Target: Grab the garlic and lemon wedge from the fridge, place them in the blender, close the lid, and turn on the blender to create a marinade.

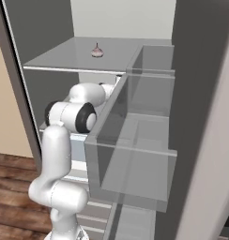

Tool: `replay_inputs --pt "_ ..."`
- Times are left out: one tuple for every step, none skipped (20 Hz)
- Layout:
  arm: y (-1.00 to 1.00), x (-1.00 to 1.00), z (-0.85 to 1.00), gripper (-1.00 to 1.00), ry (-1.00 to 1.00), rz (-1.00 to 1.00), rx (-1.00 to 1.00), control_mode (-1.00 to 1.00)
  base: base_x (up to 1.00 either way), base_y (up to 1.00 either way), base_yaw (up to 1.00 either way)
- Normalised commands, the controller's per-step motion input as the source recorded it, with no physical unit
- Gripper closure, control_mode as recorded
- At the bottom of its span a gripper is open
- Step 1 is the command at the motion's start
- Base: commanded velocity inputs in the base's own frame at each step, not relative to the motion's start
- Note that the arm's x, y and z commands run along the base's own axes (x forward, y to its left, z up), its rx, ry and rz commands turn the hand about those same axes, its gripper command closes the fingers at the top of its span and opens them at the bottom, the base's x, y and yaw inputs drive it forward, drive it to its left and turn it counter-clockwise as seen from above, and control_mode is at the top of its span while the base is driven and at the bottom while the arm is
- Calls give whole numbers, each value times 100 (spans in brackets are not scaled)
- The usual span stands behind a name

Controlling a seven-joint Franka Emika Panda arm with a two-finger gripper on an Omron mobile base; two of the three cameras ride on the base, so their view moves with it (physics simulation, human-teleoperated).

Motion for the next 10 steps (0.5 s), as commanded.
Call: replay_inputs --pt "-19 0 -28 100 13 7 0 -100 0 0 0" --pt "-31 0 -30 100 11 9 0 -100 0 0 0" --pt "-43 -8 -24 100 8 11 0 -100 0 0 0" --pt "-44 -9 -21 100 5 12 0 -100 0 0 0" --pt "-39 -10 -10 100 2 13 0 -100 0 0 0" --pt "-36 -16 -8 100 0 14 0 -100 0 0 0" --pt "-19 -26 0 100 0 12 0 -100 0 0 0" --pt "-9 -35 0 100 0 11 0 -100 0 0 0" --pt "-1 -46 0 100 -1 10 0 -100 0 0 0" --pt "0 -48 0 100 -5 8 0 -100 0 0 0"
